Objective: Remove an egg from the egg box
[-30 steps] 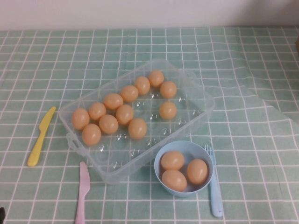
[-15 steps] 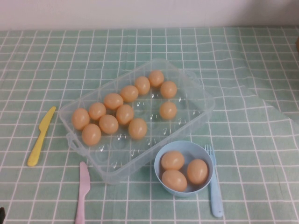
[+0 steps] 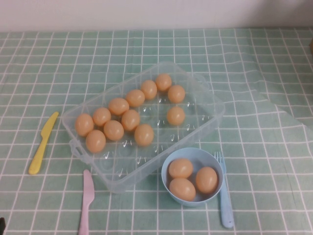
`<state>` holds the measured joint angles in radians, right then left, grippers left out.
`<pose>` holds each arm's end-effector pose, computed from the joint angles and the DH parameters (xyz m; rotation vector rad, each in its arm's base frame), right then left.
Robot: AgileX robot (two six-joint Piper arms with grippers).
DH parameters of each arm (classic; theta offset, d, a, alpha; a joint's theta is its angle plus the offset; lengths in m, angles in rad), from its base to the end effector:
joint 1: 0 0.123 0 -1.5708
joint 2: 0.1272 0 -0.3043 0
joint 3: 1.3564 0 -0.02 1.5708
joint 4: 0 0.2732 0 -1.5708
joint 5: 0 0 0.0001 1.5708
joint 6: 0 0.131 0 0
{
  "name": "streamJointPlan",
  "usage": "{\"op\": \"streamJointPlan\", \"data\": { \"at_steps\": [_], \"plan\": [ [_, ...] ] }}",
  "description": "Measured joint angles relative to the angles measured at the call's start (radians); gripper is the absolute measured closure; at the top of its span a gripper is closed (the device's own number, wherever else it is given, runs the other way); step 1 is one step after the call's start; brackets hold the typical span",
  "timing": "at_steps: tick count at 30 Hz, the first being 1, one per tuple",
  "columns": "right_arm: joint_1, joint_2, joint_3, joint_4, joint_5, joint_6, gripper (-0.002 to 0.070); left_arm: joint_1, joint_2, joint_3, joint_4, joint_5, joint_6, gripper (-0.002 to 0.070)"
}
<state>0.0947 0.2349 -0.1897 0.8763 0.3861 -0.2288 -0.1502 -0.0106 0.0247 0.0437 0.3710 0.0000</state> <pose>0.1060 0.0482 0.2357 0.2544 1.8220 0.7621 0.0932 -0.0120 0.1598 0.1672 1.8613 -0.0608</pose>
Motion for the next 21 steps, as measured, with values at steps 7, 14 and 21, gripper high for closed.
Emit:
{"op": "streamJointPlan", "data": {
  "at_steps": [7, 14, 21],
  "plan": [
    [0.0, 0.309, -0.21, -0.146, 0.259, -0.007, 0.0694, 0.0, 0.0, 0.0, 0.0, 0.0, 0.0, 0.0679],
    [0.0, 0.594, -0.431, -0.298, 0.481, -0.007, 0.0694, 0.0, 0.0, 0.0, 0.0, 0.0, -0.005, 0.0679],
    [0.004, 0.822, -0.627, -0.386, 0.618, -0.005, 0.0694, 0.0, 0.0, 0.0, 0.0, 0.0, 0.0, 0.0679]
  ]
}}
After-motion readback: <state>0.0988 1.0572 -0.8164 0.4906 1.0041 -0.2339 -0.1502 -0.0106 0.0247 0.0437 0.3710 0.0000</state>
